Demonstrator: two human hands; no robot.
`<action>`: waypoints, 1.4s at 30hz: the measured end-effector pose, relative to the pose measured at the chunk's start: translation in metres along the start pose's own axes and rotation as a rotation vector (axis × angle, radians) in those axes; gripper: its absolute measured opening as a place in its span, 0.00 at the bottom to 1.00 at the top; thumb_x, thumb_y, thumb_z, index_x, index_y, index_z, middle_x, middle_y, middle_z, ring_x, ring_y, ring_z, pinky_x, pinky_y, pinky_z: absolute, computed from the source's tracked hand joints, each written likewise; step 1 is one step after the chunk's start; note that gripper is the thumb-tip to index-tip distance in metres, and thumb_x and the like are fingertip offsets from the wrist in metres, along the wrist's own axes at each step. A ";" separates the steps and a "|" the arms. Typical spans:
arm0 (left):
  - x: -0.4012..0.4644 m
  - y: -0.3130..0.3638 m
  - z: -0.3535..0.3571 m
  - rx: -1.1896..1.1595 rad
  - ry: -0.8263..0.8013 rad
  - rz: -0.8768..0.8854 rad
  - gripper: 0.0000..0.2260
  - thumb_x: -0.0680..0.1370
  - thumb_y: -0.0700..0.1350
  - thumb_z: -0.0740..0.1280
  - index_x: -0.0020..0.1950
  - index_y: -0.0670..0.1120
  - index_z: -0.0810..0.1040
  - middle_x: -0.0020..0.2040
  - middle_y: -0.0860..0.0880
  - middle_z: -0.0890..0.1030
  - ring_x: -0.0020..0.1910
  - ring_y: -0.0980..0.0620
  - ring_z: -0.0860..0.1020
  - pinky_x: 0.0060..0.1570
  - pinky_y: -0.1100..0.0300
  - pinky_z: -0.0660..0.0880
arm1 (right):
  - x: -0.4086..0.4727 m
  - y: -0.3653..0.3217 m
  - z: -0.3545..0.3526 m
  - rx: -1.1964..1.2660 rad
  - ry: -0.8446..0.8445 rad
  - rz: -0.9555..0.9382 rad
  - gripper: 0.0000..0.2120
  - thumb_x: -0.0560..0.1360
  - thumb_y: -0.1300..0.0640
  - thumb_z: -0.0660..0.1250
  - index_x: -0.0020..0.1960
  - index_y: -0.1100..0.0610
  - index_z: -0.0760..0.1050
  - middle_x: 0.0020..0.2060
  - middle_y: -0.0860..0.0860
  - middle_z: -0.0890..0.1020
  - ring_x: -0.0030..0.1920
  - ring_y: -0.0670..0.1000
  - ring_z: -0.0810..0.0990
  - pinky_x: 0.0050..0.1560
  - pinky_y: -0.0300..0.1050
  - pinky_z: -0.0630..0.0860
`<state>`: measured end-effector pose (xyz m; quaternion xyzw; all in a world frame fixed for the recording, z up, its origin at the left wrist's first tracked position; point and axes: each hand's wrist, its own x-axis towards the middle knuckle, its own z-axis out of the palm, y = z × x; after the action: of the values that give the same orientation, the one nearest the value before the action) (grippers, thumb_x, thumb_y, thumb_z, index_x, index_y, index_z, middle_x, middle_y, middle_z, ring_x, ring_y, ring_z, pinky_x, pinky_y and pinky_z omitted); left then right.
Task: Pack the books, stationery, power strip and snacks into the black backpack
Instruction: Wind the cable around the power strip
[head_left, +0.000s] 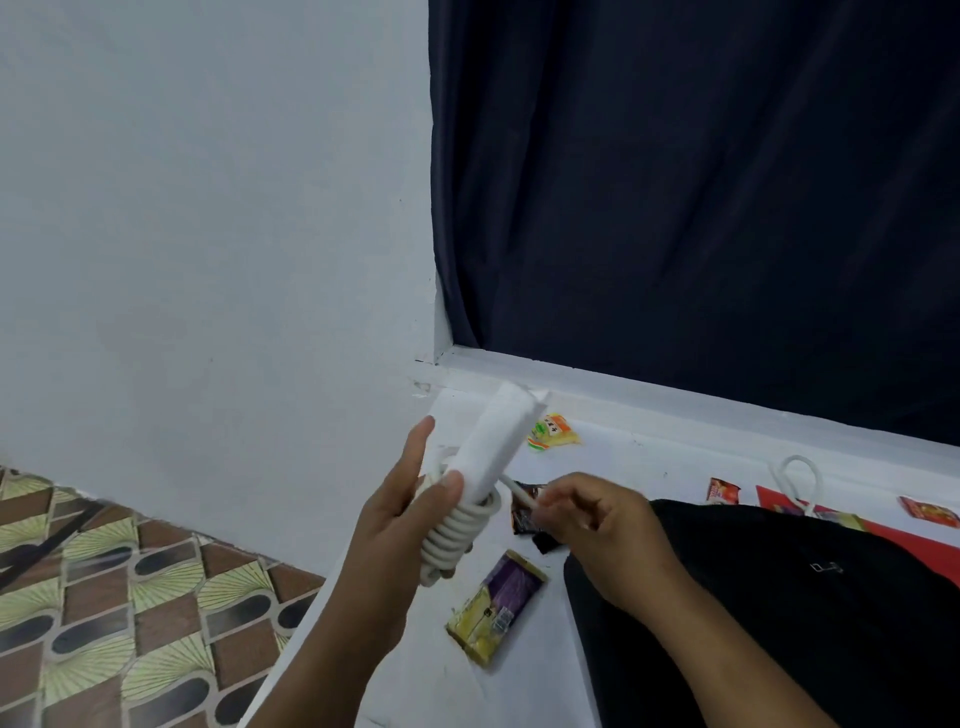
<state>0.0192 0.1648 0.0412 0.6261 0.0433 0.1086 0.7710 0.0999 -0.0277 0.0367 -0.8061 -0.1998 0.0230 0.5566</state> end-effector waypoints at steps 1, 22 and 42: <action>0.000 -0.002 0.001 -0.020 0.020 -0.010 0.25 0.71 0.58 0.70 0.69 0.66 0.74 0.53 0.48 0.83 0.40 0.45 0.77 0.35 0.52 0.73 | -0.003 0.003 0.004 -0.044 -0.042 -0.005 0.07 0.75 0.61 0.73 0.40 0.51 0.81 0.33 0.50 0.81 0.33 0.44 0.78 0.37 0.33 0.73; 0.011 -0.019 -0.001 0.148 0.346 0.095 0.21 0.69 0.66 0.70 0.57 0.58 0.77 0.43 0.53 0.83 0.36 0.52 0.77 0.35 0.55 0.74 | 0.008 -0.034 -0.042 -0.261 0.181 -0.340 0.08 0.77 0.61 0.69 0.45 0.47 0.78 0.37 0.45 0.80 0.34 0.50 0.75 0.33 0.39 0.71; 0.000 -0.016 0.007 0.577 0.205 0.214 0.21 0.65 0.62 0.79 0.53 0.56 0.79 0.41 0.55 0.82 0.35 0.54 0.79 0.32 0.57 0.79 | 0.000 -0.042 -0.015 -0.338 0.066 -0.489 0.09 0.77 0.55 0.70 0.57 0.49 0.79 0.52 0.41 0.78 0.54 0.44 0.77 0.51 0.32 0.73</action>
<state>0.0223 0.1554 0.0271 0.8056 0.0837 0.2346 0.5375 0.0914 -0.0288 0.0808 -0.8158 -0.3708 -0.1714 0.4095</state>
